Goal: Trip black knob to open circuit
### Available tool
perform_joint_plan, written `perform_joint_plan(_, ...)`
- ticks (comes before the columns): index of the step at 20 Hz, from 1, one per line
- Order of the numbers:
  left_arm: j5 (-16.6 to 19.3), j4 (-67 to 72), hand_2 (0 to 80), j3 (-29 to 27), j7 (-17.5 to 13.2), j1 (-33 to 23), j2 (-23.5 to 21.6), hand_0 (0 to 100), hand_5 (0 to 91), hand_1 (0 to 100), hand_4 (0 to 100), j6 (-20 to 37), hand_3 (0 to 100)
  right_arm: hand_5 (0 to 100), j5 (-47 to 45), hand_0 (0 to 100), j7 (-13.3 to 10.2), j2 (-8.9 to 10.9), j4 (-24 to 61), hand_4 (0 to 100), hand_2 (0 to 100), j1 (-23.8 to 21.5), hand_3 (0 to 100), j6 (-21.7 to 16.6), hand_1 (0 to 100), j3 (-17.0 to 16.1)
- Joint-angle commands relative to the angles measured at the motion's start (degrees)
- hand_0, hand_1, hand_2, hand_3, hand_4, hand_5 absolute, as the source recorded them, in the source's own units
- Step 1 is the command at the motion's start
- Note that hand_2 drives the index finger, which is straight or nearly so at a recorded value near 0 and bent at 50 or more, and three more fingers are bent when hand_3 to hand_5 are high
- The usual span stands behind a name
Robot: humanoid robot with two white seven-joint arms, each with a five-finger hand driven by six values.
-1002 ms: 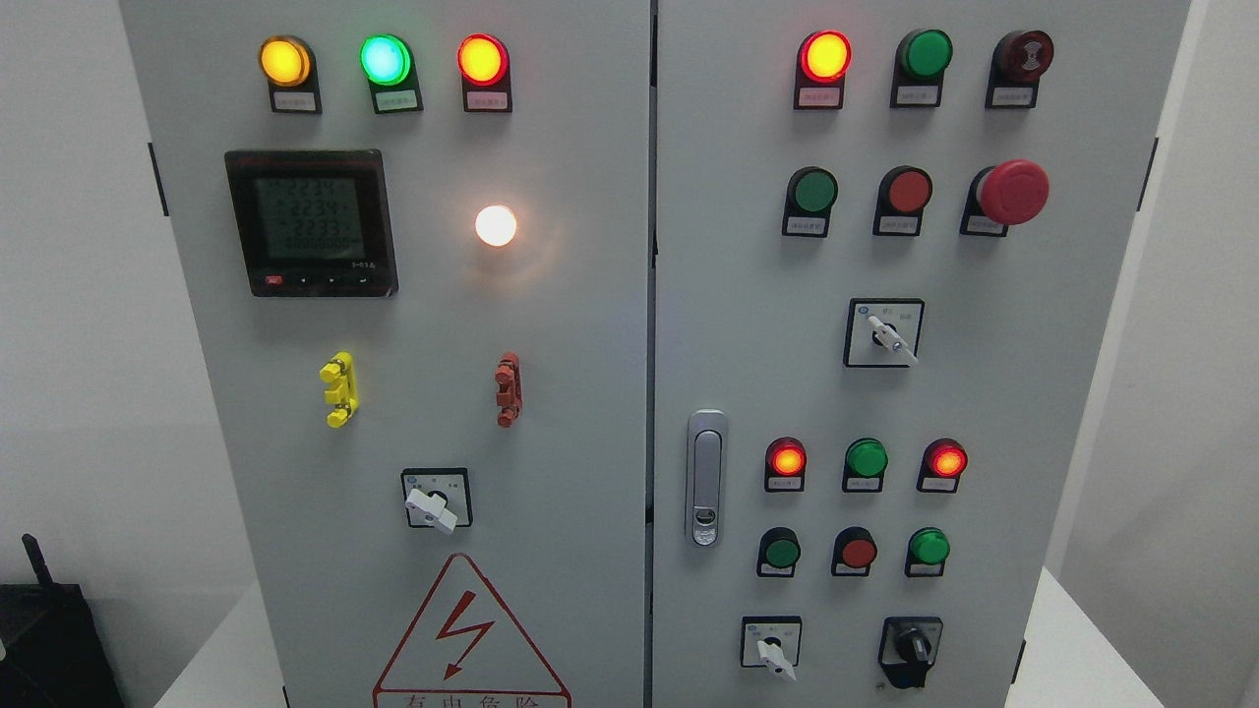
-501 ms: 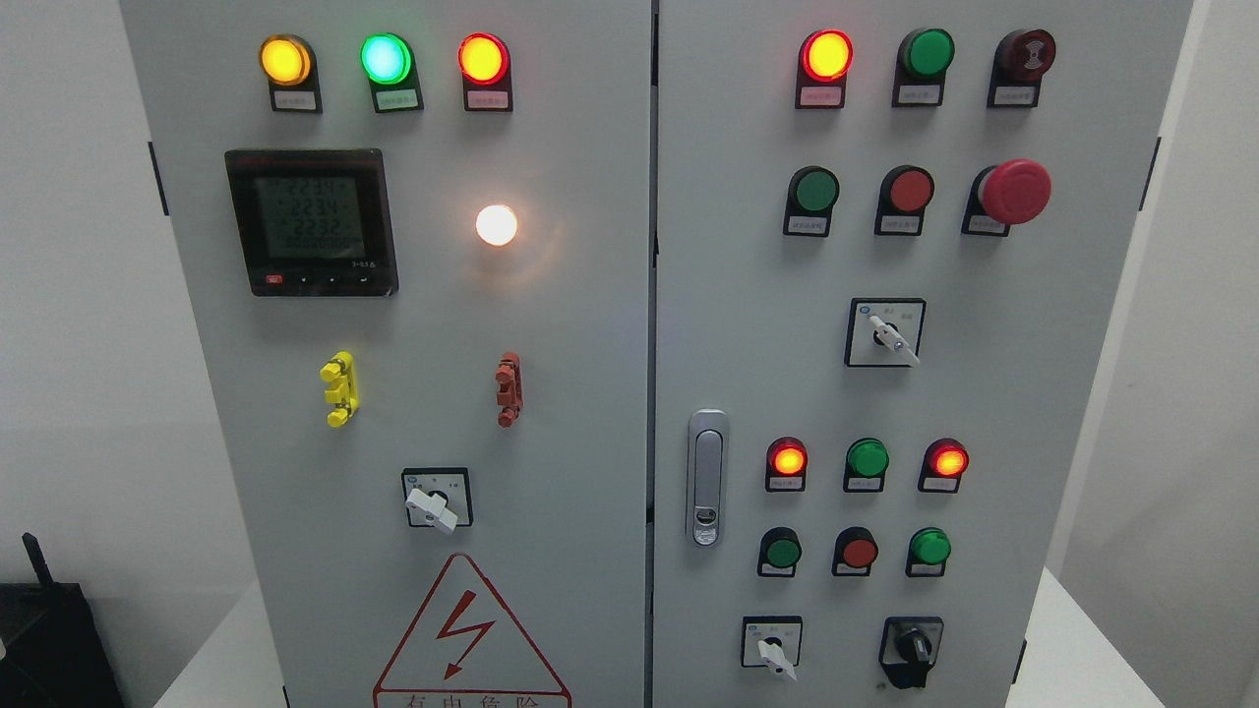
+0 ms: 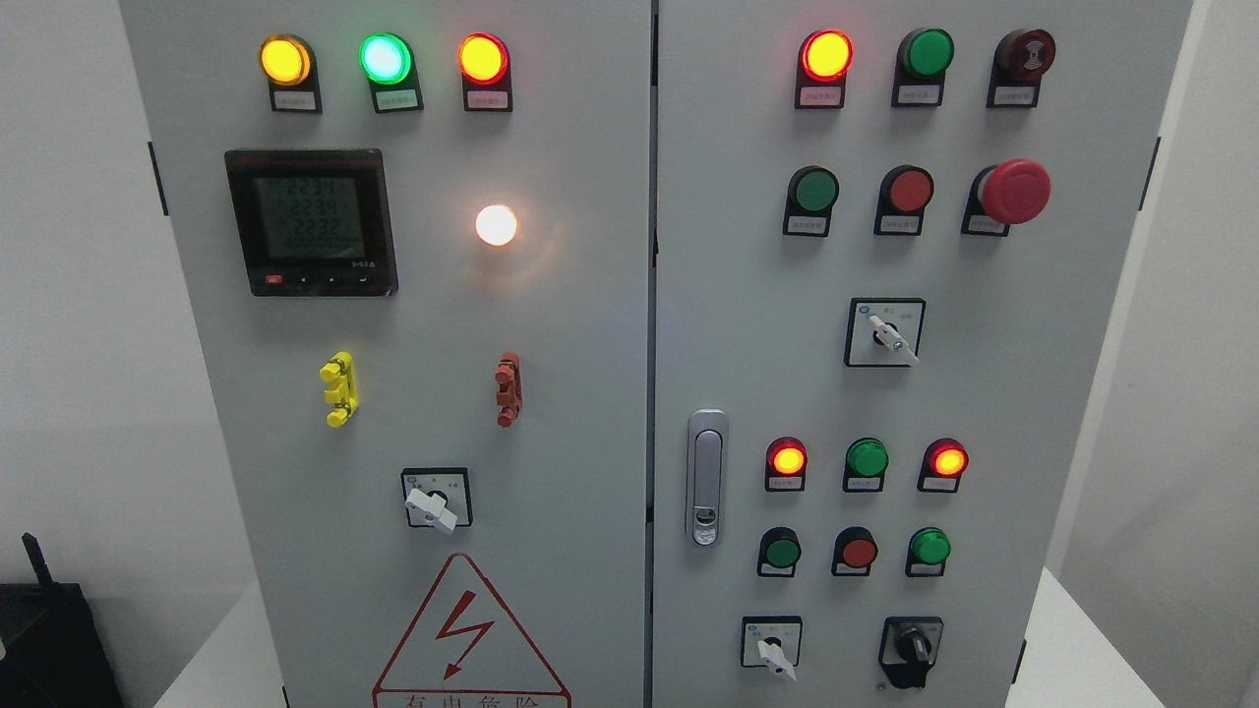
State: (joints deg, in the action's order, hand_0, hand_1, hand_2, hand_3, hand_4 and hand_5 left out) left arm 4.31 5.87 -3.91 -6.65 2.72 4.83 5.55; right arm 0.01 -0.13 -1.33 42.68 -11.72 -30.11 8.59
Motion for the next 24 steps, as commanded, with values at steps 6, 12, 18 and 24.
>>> perform_joint_plan(6, 0.0, -1.1, 0.0, 0.0, 0.0, 0.0, 0.0, 12, 0.0, 39, 0, 0.0, 0, 0, 1.0, 0, -3.6, 1.6, 12.9, 1, 0, 0.5, 12, -2.5, 12, -2.5)
perform_joint_plan(12, 0.0, -1.1, 0.0, 0.0, 0.0, 0.0, 0.0, 12, 0.0, 39, 0, 0.0, 0, 0, 0.6, 0, -3.5, -1.74, 15.1, 5, 0, 2.5, 17, -2.5, 13, -6.0)
perform_joint_plan(18, 0.0, -1.1, 0.0, 0.0, 0.0, 0.0, 0.0, 12, 0.0, 39, 0, 0.0, 0, 0, 0.5, 0, -3.6, -1.04, 22.3, 6, 0, 1.7, 18, -2.3, 14, -5.8)
perform_joint_plan(24, 0.0, -1.1, 0.0, 0.0, 0.0, 0.0, 0.0, 12, 0.0, 39, 0, 0.0, 0, 0, 0.4, 0, -3.5, 0.54, 32.6, 6, 0, -1.9, 18, -1.8, 12, -6.8)
